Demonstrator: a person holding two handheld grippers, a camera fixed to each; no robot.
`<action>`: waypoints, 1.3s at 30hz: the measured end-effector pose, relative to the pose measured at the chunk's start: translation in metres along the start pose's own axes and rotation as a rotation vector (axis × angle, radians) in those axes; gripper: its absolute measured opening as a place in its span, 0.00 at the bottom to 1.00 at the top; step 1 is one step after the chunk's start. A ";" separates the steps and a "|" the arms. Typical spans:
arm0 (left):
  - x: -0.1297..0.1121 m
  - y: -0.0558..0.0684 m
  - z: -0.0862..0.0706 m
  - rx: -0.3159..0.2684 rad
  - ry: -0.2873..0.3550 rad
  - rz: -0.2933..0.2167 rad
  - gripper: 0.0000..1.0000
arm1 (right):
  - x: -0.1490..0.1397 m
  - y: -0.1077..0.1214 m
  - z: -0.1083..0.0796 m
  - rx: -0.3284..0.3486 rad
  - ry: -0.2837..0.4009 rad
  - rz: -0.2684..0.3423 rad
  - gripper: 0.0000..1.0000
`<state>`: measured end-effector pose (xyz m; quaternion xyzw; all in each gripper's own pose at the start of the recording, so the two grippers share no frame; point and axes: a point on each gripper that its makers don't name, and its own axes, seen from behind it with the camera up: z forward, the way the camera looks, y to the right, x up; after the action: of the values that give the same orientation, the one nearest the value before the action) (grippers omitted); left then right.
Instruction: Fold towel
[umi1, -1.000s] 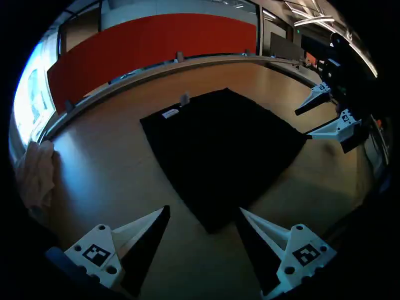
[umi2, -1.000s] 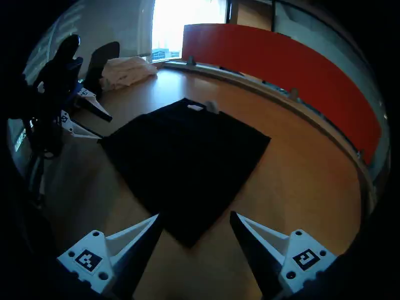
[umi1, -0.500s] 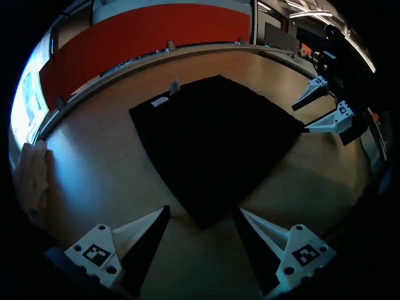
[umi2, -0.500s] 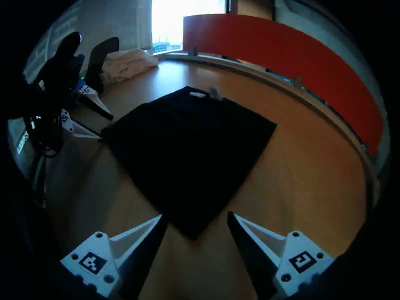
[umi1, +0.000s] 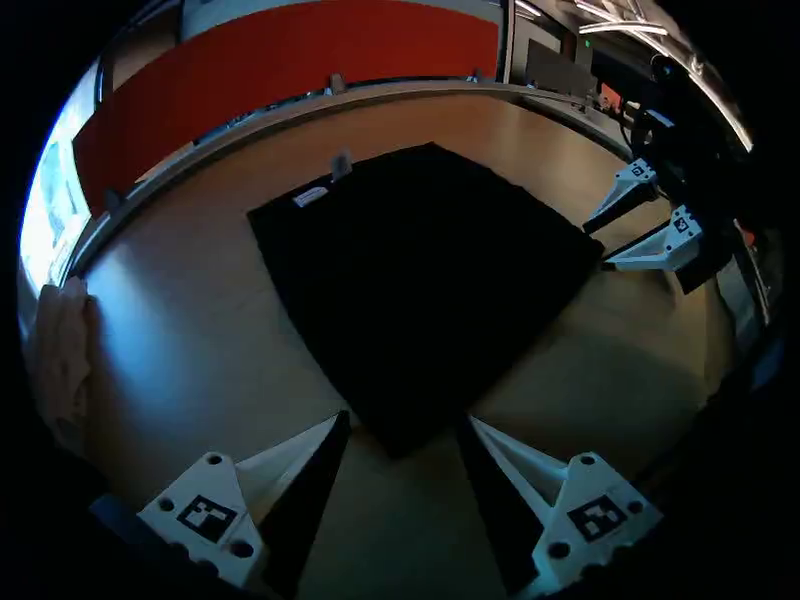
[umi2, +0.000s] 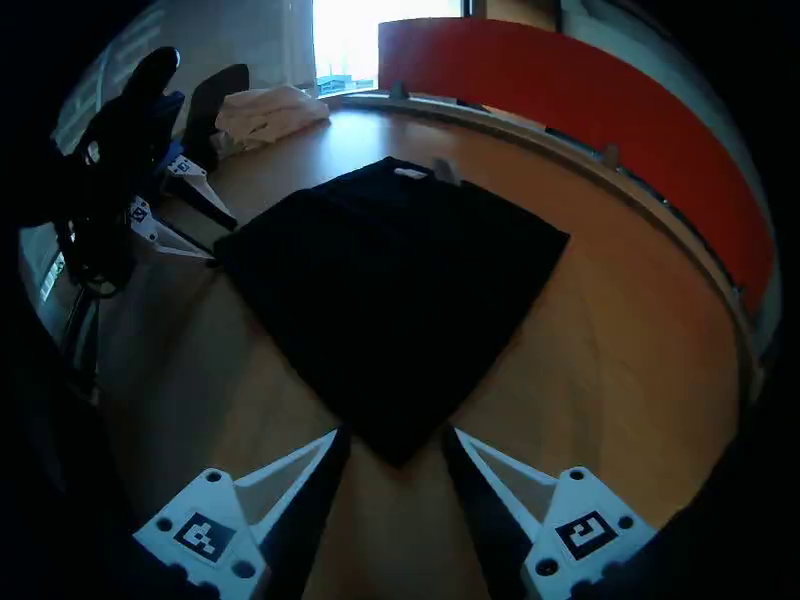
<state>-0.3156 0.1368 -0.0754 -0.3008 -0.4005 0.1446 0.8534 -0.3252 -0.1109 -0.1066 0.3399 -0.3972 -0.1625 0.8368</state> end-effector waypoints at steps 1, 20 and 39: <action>0.000 0.000 0.000 0.001 0.000 0.000 0.76 | 0.000 0.001 0.000 -0.001 0.000 0.001 0.67; 0.001 0.007 0.002 0.013 -0.007 -0.011 0.27 | 0.001 -0.005 0.000 0.015 0.002 -0.024 0.19; 0.020 0.010 -0.023 0.027 -0.007 -0.088 0.11 | 0.034 -0.002 -0.027 -0.004 0.062 -0.012 0.16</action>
<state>-0.2849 0.1452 -0.0810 -0.2709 -0.4142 0.1131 0.8615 -0.2829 -0.1191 -0.1017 0.3454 -0.3687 -0.1577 0.8485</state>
